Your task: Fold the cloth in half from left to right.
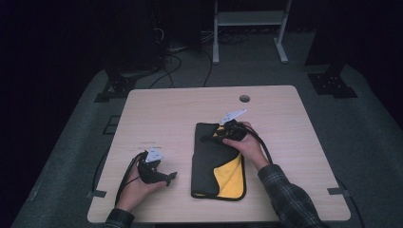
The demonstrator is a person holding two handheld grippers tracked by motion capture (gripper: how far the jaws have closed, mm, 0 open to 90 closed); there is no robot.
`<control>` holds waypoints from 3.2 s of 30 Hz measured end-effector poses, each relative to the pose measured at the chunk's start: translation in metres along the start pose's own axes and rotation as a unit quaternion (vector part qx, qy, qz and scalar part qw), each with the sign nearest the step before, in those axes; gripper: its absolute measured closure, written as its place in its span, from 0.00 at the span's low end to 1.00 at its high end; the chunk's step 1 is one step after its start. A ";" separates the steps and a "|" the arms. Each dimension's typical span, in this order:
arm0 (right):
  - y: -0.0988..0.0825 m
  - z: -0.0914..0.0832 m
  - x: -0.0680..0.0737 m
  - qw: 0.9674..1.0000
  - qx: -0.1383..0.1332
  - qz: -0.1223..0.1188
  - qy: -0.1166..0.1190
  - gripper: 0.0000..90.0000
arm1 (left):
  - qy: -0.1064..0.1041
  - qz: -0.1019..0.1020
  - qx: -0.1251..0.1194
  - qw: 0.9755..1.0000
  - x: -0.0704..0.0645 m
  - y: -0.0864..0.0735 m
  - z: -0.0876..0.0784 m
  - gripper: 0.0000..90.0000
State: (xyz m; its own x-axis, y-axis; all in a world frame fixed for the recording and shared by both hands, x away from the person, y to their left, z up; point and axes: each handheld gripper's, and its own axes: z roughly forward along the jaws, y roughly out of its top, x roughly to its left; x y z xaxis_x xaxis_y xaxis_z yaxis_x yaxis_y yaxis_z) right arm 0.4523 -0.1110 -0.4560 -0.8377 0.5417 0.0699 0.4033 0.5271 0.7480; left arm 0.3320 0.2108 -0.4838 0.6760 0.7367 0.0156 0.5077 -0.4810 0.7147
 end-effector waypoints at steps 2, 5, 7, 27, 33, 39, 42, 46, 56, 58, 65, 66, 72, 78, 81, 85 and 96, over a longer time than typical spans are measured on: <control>-0.001 0.007 0.001 1.000 0.007 -0.002 -0.001 0.69 | 0.000 0.000 0.000 1.000 0.000 0.000 0.000 0.00; -0.002 0.016 0.003 1.000 0.016 -0.005 -0.009 0.70 | 0.000 0.000 0.000 1.000 0.000 0.000 0.000 0.00; -0.003 0.019 0.003 0.999 0.019 -0.013 -0.023 0.81 | 0.000 0.000 0.000 1.000 0.000 0.000 0.000 0.00; -0.002 -0.040 -0.034 0.994 -0.038 0.059 -0.087 0.97 | 0.000 0.000 -0.001 1.000 0.000 0.000 0.000 0.00; -0.012 -0.047 -0.053 0.989 -0.037 0.092 -0.111 0.97 | 0.001 0.000 0.000 1.000 0.000 0.000 0.000 0.00; -0.019 -0.044 -0.068 0.983 -0.019 0.118 -0.138 0.93 | 0.001 -0.001 0.000 1.000 0.000 0.000 0.000 0.00; -0.024 -0.048 -0.073 0.980 -0.023 0.124 -0.152 0.84 | 0.001 0.000 0.000 1.000 0.000 0.000 0.000 0.00; -0.026 -0.058 -0.066 0.984 -0.034 0.115 -0.134 0.85 | 0.001 0.000 0.000 1.000 0.000 0.000 0.000 0.00; -0.032 -0.074 -0.029 0.994 -0.060 0.084 -0.032 0.82 | 0.001 0.000 0.001 1.000 0.000 0.000 0.000 0.00; -0.033 -0.075 -0.018 0.995 -0.061 0.074 -0.015 0.81 | 0.001 0.000 0.001 1.000 0.000 0.000 0.000 0.00; -0.037 -0.070 0.020 0.997 -0.051 0.040 0.047 0.78 | 0.001 -0.001 0.000 1.000 0.000 0.000 0.000 0.00; -0.038 -0.069 0.025 0.997 -0.048 0.035 0.054 0.77 | 0.001 -0.001 0.000 1.000 0.000 0.000 0.000 0.00; -0.042 -0.055 0.054 0.996 -0.029 0.015 0.087 0.71 | 0.001 0.000 0.001 1.000 0.000 0.000 0.000 0.00; -0.044 -0.040 0.074 0.995 -0.009 0.002 0.103 0.59 | 0.001 0.000 0.002 1.000 0.000 0.000 0.000 0.00; -0.046 -0.032 0.079 0.995 -0.001 0.002 0.103 0.55 | 0.001 -0.001 0.001 1.000 0.000 0.000 0.000 0.00; -0.050 -0.022 0.087 0.995 0.024 -0.027 0.088 0.57 | 0.001 -0.001 0.001 1.000 0.000 0.000 0.000 0.00; -0.049 -0.036 0.089 0.996 0.012 -0.041 0.080 0.89 | 0.001 0.000 0.001 1.000 0.000 0.000 0.000 0.00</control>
State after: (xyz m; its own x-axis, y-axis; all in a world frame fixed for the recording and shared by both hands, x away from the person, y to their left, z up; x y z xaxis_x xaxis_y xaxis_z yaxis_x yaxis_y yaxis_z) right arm 0.3447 -0.1124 -0.4630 -0.9156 0.3852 0.1151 0.3380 0.5826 0.7391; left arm 0.3320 0.2107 -0.4837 0.6751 0.7376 0.0160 0.5091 -0.4814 0.7135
